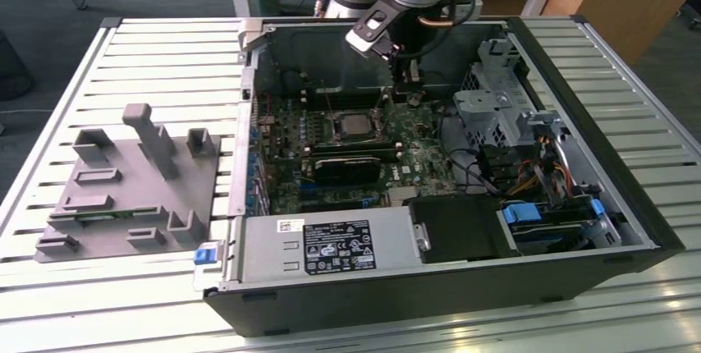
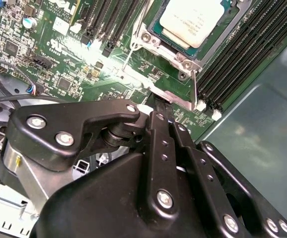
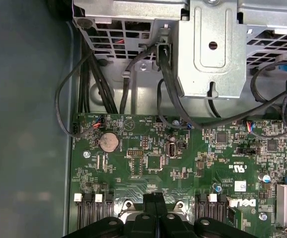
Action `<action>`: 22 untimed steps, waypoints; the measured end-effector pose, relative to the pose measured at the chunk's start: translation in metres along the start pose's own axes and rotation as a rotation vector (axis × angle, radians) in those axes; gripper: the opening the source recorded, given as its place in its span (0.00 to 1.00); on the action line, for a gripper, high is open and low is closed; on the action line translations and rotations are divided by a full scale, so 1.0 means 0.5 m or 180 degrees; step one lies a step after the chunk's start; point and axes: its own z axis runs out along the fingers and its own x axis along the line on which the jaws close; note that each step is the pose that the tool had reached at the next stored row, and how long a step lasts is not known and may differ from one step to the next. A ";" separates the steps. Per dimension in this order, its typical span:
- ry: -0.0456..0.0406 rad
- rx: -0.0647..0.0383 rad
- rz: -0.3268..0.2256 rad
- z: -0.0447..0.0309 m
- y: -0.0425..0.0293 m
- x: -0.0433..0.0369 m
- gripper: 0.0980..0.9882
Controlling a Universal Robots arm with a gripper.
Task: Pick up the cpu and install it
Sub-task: 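Close the cpu cover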
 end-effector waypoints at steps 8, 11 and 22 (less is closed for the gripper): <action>0.0000 0.0000 0.0000 0.000 -0.004 0.000 0.01; 0.0000 0.0000 0.0000 0.000 -0.005 0.000 0.01; 0.0001 0.0000 0.0000 0.000 -0.012 0.000 0.01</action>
